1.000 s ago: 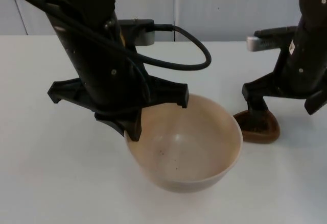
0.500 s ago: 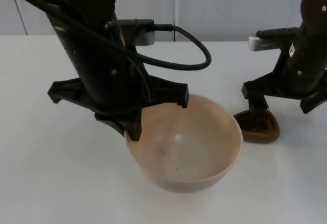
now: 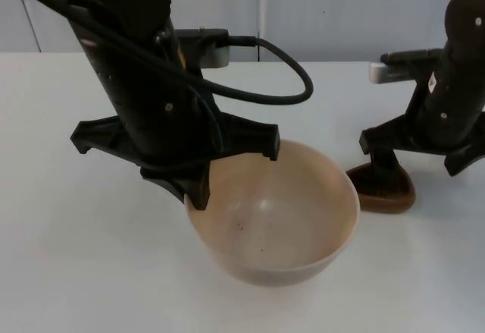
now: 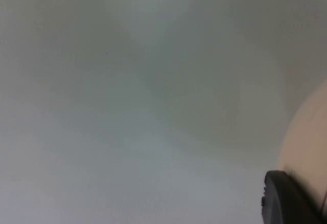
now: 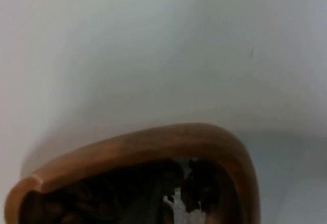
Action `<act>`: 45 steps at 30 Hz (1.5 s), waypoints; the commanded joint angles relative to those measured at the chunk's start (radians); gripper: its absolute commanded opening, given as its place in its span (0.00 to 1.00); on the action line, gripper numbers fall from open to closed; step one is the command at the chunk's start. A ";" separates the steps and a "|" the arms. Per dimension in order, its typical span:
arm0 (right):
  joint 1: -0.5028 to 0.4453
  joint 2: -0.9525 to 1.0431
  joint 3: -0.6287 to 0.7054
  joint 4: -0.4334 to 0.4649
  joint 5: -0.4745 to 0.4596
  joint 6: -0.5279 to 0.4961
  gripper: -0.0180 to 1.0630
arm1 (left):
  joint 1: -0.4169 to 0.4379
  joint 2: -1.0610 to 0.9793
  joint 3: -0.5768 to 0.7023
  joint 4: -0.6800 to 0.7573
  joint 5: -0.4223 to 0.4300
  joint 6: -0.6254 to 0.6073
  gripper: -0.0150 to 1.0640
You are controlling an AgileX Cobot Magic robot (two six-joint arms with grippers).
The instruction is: Pick up the bowl with the left hand and pour the coffee beans from the cup into the bowl with the right hand.
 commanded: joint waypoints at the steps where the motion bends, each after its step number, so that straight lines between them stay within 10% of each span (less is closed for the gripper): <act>1: -0.003 0.012 -0.004 -0.003 -0.001 0.000 0.81 | -0.003 -0.010 0.003 -0.008 -0.004 -0.008 0.01; 12: -0.003 0.027 -0.004 -0.001 -0.024 0.000 0.70 | -0.003 -0.010 0.003 -0.008 -0.006 -0.008 0.01; 29: -0.003 0.027 -0.004 -0.003 -0.044 0.000 0.01 | -0.003 -0.010 0.003 -0.008 -0.014 -0.008 0.01; 45: -0.003 -0.047 -0.004 -0.006 0.015 -0.031 0.02 | -0.003 -0.010 0.003 -0.008 -0.018 -0.008 0.01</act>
